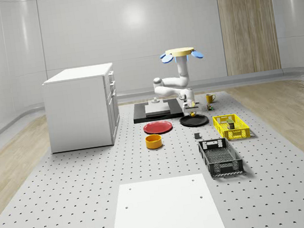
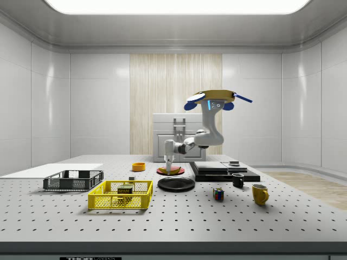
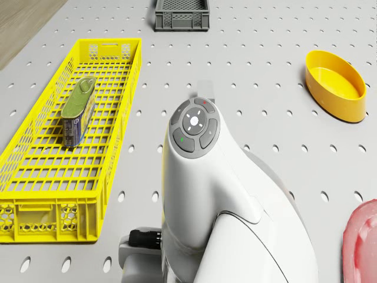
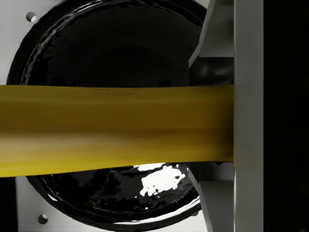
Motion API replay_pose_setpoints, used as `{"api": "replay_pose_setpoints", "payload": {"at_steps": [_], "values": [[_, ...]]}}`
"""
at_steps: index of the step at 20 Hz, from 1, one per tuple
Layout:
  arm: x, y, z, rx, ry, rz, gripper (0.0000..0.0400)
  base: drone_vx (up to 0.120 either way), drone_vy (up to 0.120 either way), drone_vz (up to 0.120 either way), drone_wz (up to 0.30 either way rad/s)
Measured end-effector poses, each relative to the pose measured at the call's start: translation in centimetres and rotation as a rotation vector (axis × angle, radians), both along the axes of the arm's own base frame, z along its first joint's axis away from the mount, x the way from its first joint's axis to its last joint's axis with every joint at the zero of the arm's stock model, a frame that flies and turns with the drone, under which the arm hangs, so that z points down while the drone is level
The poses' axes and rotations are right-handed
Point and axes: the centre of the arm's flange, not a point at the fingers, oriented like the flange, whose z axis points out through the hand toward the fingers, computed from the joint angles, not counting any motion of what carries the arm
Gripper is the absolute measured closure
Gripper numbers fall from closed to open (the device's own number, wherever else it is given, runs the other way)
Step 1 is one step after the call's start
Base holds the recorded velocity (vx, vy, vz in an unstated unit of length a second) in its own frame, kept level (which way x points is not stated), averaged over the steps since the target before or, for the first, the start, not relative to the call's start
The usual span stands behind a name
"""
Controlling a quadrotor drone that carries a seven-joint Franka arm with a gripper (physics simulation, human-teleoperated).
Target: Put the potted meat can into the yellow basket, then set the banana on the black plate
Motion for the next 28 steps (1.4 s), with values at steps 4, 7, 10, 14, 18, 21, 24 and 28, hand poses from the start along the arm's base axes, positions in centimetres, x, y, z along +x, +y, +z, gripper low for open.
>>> {"api": "replay_pose_setpoints", "payload": {"at_steps": [4,7,10,14,18,21,24,28], "values": [[0.0,0.0,0.0,0.0,0.0,0.0,0.0207,-0.08,0.0,0.0,0.0],[0.0,0.0,0.0,0.0,0.0,0.0,0.0207,-0.04,0.0,0.0,0.0],[0.0,0.0,0.6,0.0,0.0,0.0,0.0207,0.0,0.0,0.0,0.0],[0.0,0.0,1.9,0.0,0.0,0.0,0.0207,0.0,0.0,0.0,0.0],[0.0,0.0,3.3,0.0,0.0,0.001,0.0207,0.0,0.0,0.0,0.0],[0.0,0.0,4.4,0.0,0.0,0.001,0.0207,0.0,0.0,0.0,0.0],[0.0,0.0,5.2,0.0,0.0,0.001,0.0207,0.0,0.0,0.0,0.0],[0.0,-0.8,5.8,0.0,0.0,0.0,0.0207,0.0,0.0,0.0,0.0]]}}
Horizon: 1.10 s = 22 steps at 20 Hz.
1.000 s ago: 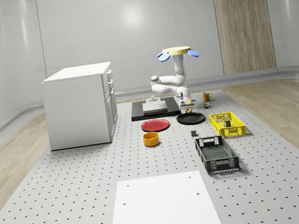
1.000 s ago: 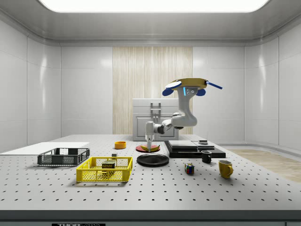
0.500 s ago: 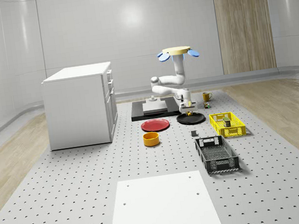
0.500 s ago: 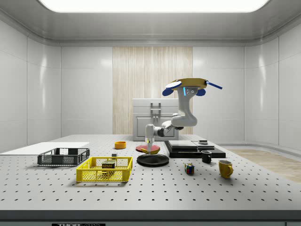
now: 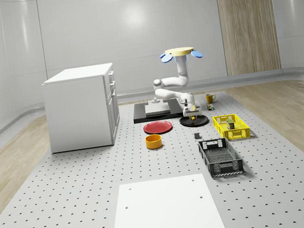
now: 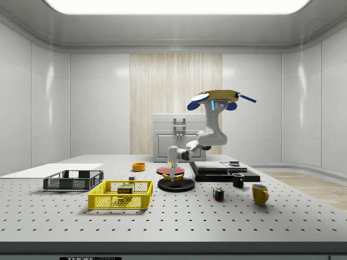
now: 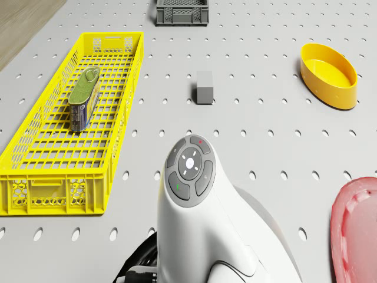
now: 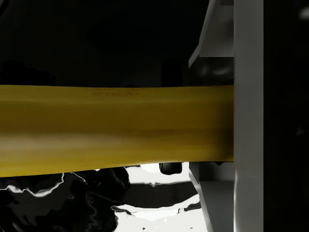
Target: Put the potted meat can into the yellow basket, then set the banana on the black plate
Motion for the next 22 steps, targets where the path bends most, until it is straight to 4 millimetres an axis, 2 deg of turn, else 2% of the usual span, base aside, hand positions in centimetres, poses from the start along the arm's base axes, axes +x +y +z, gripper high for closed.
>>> {"api": "replay_pose_setpoints", "payload": {"at_steps": [3,6,8,10,15,22], "values": [[0.0,-0.4,0.4,0.0,0.0,-0.003,0.0208,0.0,0.0,0.0,0.0],[0.0,-0.6,0.6,0.002,-0.001,-0.024,0.0107,0.0,0.0,0.0,0.0],[0.0,-0.6,0.2,0.004,-0.002,-0.033,0.0065,0.0,0.0,0.0,0.0],[0.0,-0.7,-0.4,0.005,-0.002,-0.039,0.004,0.0,0.0,0.0,0.0],[0.0,-0.7,-2.4,0.006,-0.002,-0.047,0.0011,0.0,0.0,0.0,0.0],[0.0,-0.8,-3.9,0.007,-0.003,-0.051,0.0002,0.0,0.0,0.0,0.0]]}}
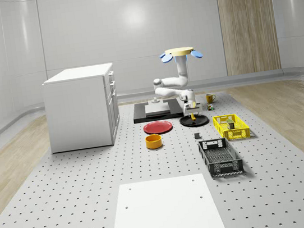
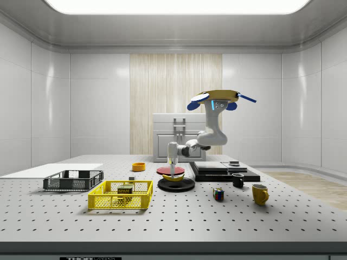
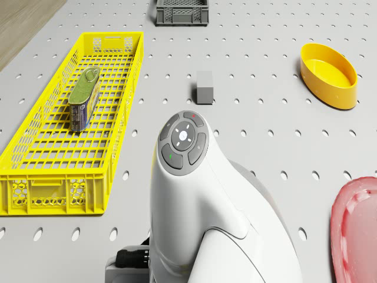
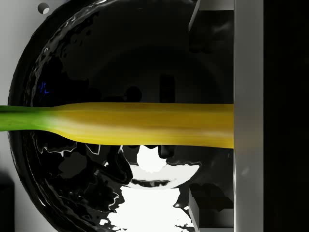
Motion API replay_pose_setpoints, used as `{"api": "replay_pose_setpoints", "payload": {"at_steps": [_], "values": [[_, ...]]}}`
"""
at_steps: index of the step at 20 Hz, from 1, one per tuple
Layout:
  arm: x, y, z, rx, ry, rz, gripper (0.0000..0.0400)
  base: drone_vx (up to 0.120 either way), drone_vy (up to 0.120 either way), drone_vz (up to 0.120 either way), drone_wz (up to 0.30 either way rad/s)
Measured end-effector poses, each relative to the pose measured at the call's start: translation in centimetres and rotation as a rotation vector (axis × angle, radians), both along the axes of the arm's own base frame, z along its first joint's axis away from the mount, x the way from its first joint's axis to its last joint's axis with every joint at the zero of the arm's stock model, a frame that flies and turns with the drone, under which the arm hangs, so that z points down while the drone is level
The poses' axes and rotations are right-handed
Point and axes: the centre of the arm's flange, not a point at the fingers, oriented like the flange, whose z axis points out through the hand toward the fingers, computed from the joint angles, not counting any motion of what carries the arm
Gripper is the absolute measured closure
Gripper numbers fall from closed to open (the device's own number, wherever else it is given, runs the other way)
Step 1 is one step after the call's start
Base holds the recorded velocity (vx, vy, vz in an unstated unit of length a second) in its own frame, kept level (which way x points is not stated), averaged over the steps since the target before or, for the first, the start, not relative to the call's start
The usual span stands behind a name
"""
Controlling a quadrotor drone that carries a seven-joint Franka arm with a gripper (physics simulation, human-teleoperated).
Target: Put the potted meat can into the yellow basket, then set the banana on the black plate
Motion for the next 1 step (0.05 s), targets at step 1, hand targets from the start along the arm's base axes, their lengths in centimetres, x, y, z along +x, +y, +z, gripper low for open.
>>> {"api": "replay_pose_setpoints", "payload": {"at_steps": [1], "values": [[0.0,0.0,-0.09,0.0,0.0,0.0,0.0002,0.0,0.0,0.0,0.0]]}}
